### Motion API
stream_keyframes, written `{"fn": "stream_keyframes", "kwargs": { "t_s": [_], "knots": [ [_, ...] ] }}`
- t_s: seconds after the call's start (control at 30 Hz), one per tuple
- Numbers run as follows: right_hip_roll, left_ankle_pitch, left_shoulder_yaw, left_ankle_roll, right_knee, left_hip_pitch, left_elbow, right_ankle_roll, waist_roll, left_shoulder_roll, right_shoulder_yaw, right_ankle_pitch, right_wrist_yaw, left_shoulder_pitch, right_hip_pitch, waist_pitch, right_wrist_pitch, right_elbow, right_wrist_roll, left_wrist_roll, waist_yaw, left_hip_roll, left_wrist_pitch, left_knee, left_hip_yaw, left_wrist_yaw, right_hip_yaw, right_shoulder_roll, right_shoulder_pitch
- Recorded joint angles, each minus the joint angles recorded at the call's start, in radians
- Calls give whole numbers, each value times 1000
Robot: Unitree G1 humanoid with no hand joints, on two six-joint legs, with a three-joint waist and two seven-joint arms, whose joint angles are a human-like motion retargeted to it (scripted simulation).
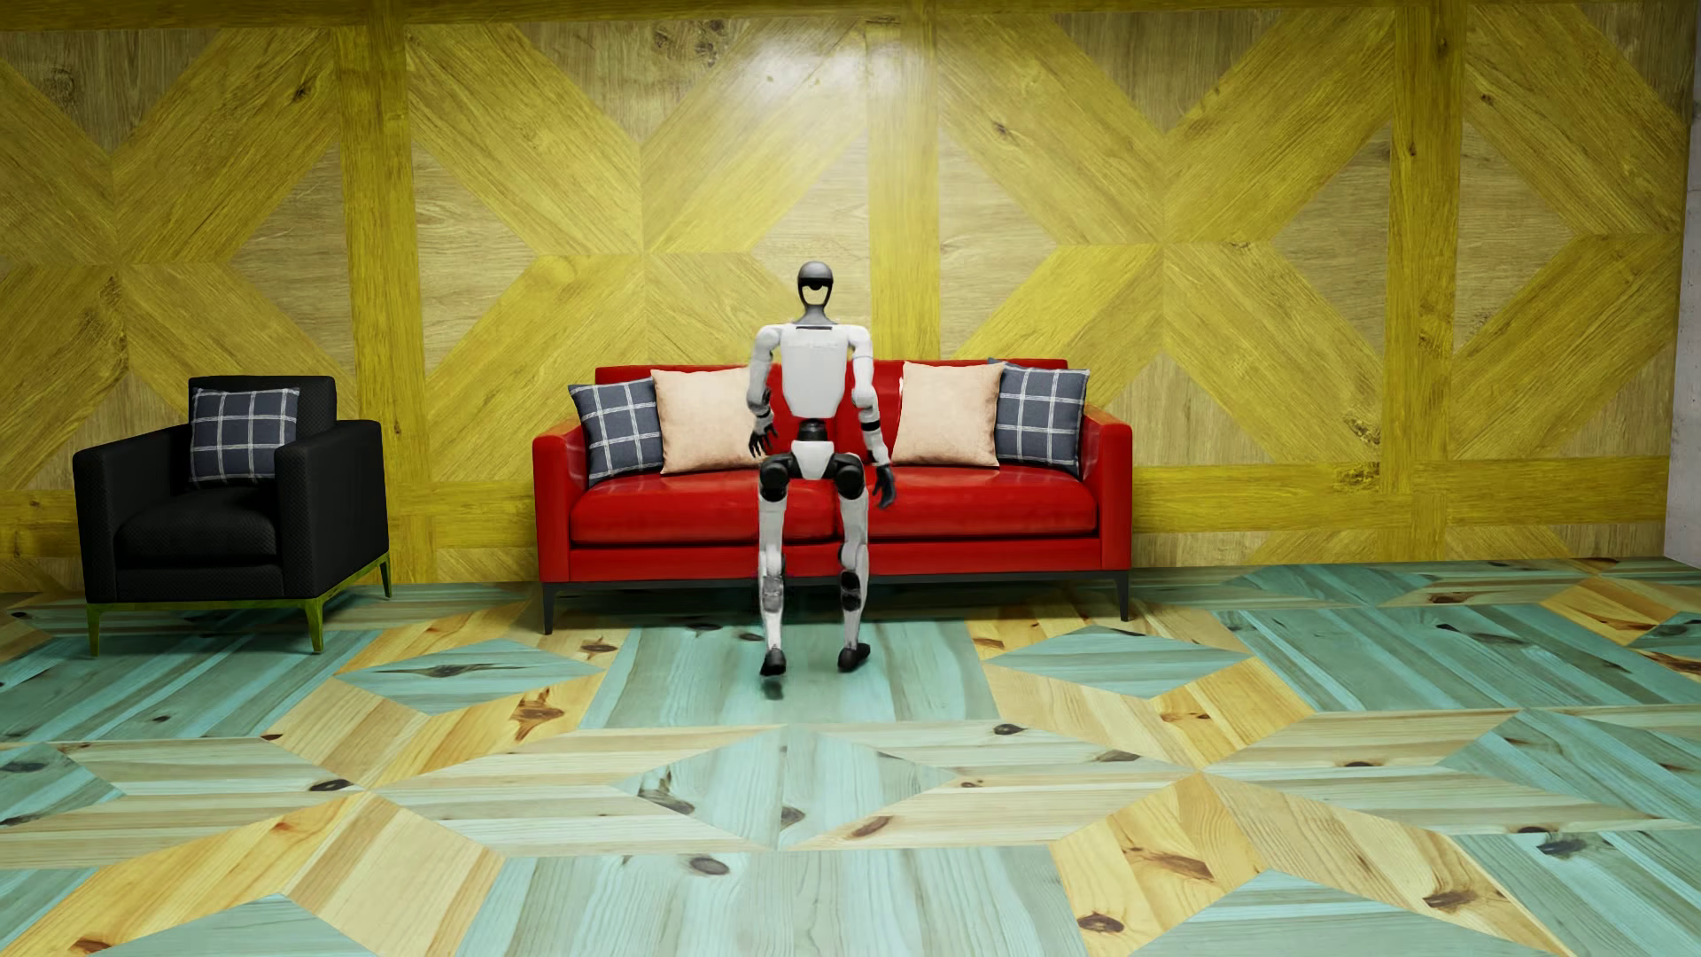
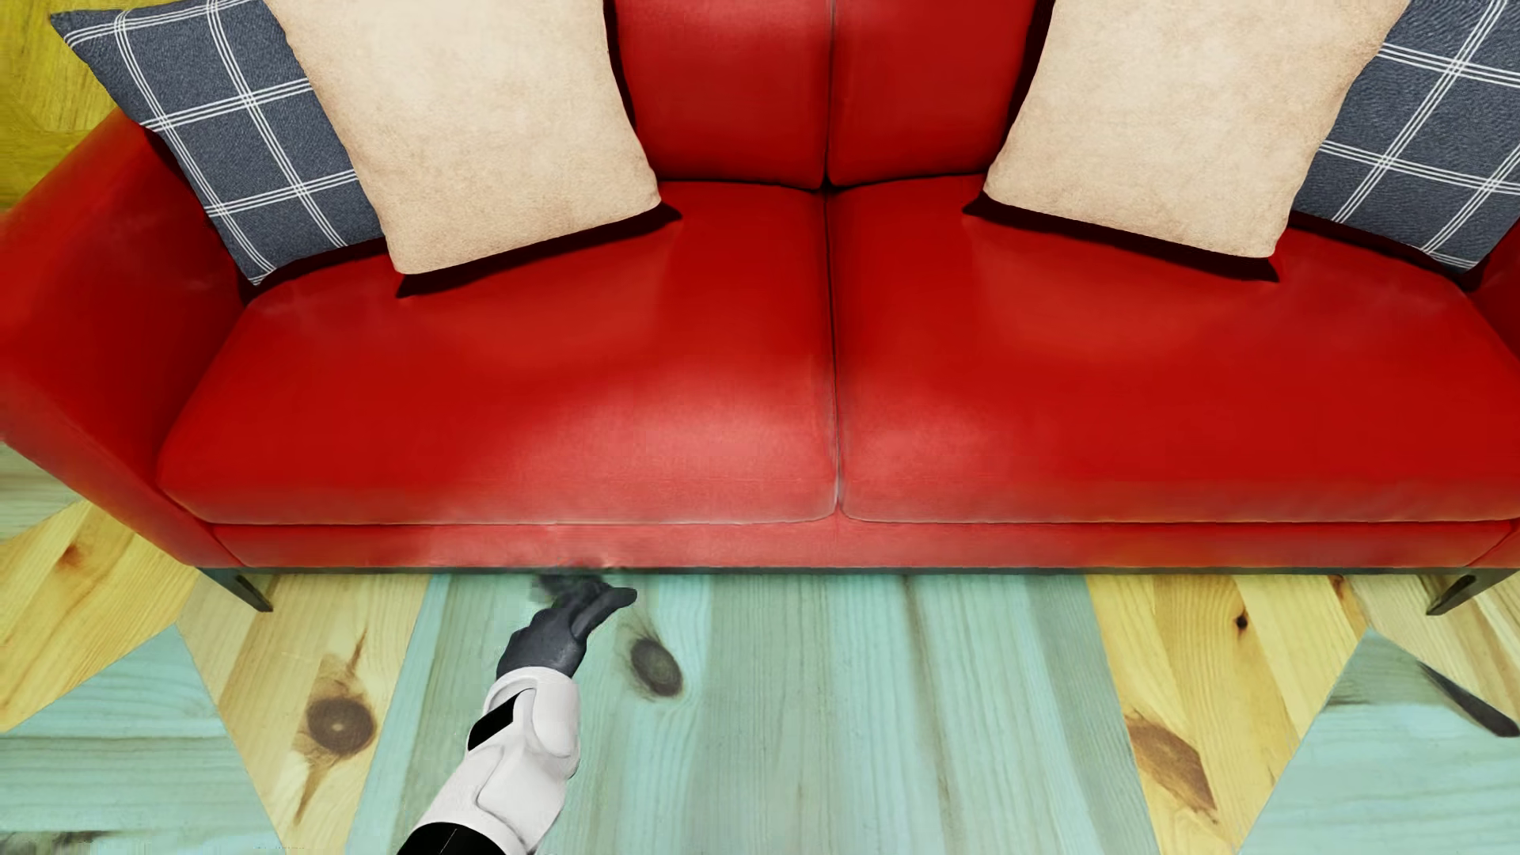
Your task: Head to the sofa
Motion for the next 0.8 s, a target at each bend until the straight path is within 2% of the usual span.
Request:
{"fn": "stream_keyframes", "kwargs": {
  "t_s": [0.03,0.07,0.1,0.13,0.17,0.2,0.23,0.3,0.33,0.37,0.4,0.43,0.47,0.5,0.6,0.63,0.7,0.77,0.8],
  "knots": [
    [14,73,-47,-60,-10,-68,13,-4,11,7,-7,-20,-1,33,24,6,-17,-30,1,38,-1,19,-4,122,-33,-57,-25,18,-11],
    [27,106,-96,-98,-21,-136,39,-6,26,19,-25,-35,-30,59,48,13,-41,-67,11,89,-4,48,-12,241,-47,-130,-47,35,-27],
    [40,89,-111,-101,-23,-194,88,-5,42,15,-42,-49,-74,88,64,20,-63,-100,22,109,-8,102,6,324,-27,-192,-60,48,-51],
    [54,56,-88,-50,-27,-233,153,-2,58,-6,-52,-59,-119,119,76,27,-81,-128,25,88,-9,173,53,367,23,-200,-61,53,-82],
    [70,33,-56,-10,-37,-256,223,2,72,-28,-57,-64,-146,154,87,33,-78,-160,31,48,-5,240,104,367,84,-179,-54,57,-130],
    [87,9,-52,29,-50,-268,313,7,84,-35,-61,-68,-167,172,98,37,-100,-183,40,22,1,285,157,332,137,-177,-42,58,-159],
    [103,-18,-95,51,-62,-278,394,13,94,-36,-64,-72,-180,194,108,41,-131,-194,46,28,8,304,188,271,171,-221,-29,60,-190],
    [121,-49,-146,40,-74,-287,446,29,111,-5,-58,-84,-184,243,120,44,-188,-241,56,19,21,260,194,55,162,-338,-4,60,-240],
    [128,-39,-185,9,-78,-271,428,37,117,32,-55,-91,-185,280,124,43,-218,-265,60,40,26,222,152,-116,137,-368,8,57,-256],
    [127,63,-181,33,-114,-241,397,42,121,43,-47,-80,-186,316,137,39,-239,-289,56,35,31,182,133,-277,122,-351,23,47,-267],
    [130,46,-138,52,-117,-215,365,48,125,43,-39,-80,-181,353,137,37,-256,-306,56,5,33,180,139,-318,137,-302,37,43,-274],
    [124,49,-93,49,-113,-200,344,55,126,26,-42,-82,-181,374,134,37,-261,-320,58,-31,36,175,146,-342,153,-243,49,38,-272],
    [112,53,-72,44,-97,-190,334,63,122,8,-58,-89,-185,375,127,38,-256,-327,66,-56,38,166,145,-356,164,-198,55,40,-262],
    [97,50,-89,43,-71,-184,335,72,116,1,-74,-100,-192,360,120,39,-244,-323,74,-51,39,157,148,-356,171,-186,62,46,-245],
    [36,23,-187,58,36,-160,317,100,91,-2,-73,-135,-172,249,82,40,-174,-241,57,9,37,113,143,-362,195,-240,88,35,-210],
    [9,14,-201,64,99,-154,305,112,80,-10,-68,-143,-144,206,57,42,-148,-199,42,21,35,94,142,-359,200,-228,101,23,-197],
    [-36,-5,-194,71,270,-144,281,142,58,-38,-60,-97,-94,122,-28,46,-61,-128,11,21,27,67,135,-348,207,-173,151,19,-183],
    [-54,-24,-210,73,425,-136,257,183,36,-46,-76,-25,-77,42,-117,50,-24,-72,7,32,18,53,110,-334,217,-135,227,17,-146],
    [-54,-29,-217,72,462,-133,236,198,25,-43,-88,-49,-73,9,-143,49,-19,-56,15,37,14,48,90,-331,219,-126,257,21,-128]
  ]
}}
